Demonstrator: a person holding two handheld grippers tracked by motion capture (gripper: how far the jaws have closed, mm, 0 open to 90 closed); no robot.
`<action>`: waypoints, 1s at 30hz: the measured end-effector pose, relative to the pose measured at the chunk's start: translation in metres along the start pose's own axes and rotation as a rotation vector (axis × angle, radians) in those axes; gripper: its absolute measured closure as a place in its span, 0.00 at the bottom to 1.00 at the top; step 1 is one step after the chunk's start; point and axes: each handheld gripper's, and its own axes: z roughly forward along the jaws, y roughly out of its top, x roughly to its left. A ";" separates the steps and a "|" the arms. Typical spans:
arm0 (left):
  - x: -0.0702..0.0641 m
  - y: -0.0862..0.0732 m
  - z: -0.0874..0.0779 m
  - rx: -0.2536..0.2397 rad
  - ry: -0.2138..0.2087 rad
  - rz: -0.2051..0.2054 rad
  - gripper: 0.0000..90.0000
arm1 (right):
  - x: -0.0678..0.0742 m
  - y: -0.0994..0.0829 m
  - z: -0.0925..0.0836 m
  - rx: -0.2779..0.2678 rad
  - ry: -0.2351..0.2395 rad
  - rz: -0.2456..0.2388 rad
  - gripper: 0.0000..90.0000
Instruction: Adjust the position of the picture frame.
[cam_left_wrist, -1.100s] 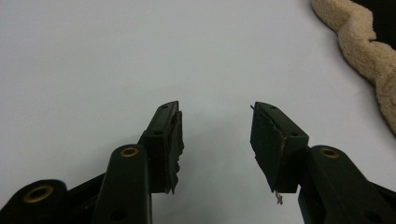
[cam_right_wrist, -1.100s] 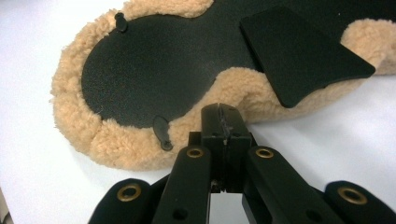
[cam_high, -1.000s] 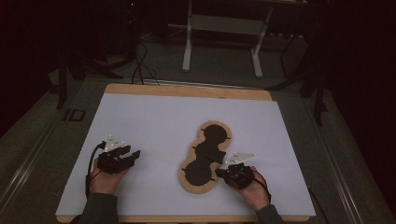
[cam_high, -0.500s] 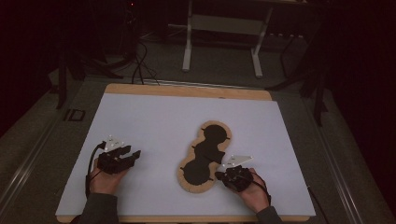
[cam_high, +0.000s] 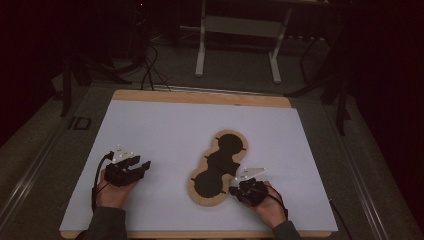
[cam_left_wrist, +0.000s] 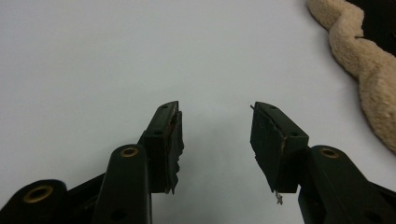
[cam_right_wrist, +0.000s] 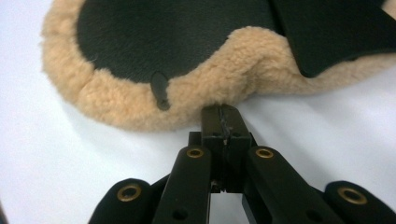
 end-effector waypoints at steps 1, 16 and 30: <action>0.000 0.000 0.000 0.000 -0.002 0.000 0.59 | 0.002 0.001 0.001 -0.001 0.003 -0.005 1.00; -0.002 0.001 -0.001 -0.022 -0.048 0.019 0.61 | 0.016 0.022 0.019 0.003 0.027 -0.062 1.00; -0.008 0.002 0.001 -0.022 -0.099 0.056 0.62 | 0.029 0.043 0.039 -0.006 0.036 -0.086 1.00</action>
